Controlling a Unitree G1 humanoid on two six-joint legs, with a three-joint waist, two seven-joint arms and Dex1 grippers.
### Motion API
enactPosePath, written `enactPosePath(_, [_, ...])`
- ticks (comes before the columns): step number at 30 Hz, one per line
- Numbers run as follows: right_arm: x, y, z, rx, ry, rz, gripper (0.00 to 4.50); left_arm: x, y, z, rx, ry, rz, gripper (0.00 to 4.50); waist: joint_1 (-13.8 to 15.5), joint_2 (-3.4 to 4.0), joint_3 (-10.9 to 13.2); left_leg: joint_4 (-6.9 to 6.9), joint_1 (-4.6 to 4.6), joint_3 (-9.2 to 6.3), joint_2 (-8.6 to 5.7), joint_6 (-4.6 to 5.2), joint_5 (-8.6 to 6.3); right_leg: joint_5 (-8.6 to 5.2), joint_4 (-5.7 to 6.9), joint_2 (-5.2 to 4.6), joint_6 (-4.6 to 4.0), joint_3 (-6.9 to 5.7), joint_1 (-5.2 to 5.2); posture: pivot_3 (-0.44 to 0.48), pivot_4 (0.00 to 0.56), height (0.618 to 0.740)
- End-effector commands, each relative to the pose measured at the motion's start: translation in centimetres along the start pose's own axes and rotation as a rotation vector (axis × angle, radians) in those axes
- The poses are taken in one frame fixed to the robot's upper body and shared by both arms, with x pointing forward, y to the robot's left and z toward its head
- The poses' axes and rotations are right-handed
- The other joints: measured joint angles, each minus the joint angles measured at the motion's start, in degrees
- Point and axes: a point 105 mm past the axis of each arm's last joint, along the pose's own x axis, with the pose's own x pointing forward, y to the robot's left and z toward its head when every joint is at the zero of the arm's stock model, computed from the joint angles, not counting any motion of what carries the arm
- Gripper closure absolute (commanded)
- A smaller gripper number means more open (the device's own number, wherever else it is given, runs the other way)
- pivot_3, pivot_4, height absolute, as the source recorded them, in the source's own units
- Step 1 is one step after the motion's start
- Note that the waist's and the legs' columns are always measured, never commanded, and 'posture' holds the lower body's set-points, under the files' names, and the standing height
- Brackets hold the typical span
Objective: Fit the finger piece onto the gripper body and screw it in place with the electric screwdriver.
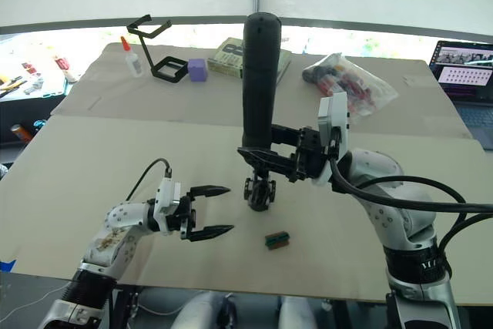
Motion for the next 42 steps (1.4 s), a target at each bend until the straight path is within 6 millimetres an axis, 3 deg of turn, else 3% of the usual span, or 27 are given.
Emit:
enactPosePath(1, [-0.09,0.12,1.91,-0.068,-0.033,0.006,2.57,0.06,-0.24,0.23,0.026,-0.014,-0.009,0.00,0.01,0.00,0.00,0.00,0.00,0.00,0.00,0.00,0.00,0.00,0.00,0.00,0.00,0.00,0.00,0.000,0.150,0.740])
enactPosePath(42, [0.25,0.20,1.39,-0.042,-0.010,0.015,2.57,0.24,-0.32,0.24,0.025,-0.016,-0.008,0.00,0.02,0.00,0.00,0.00,-0.01,-0.01,0.00,0.00,0.00,0.00,-0.01,-0.01,0.00,0.00,0.00,0.000,0.150,0.740])
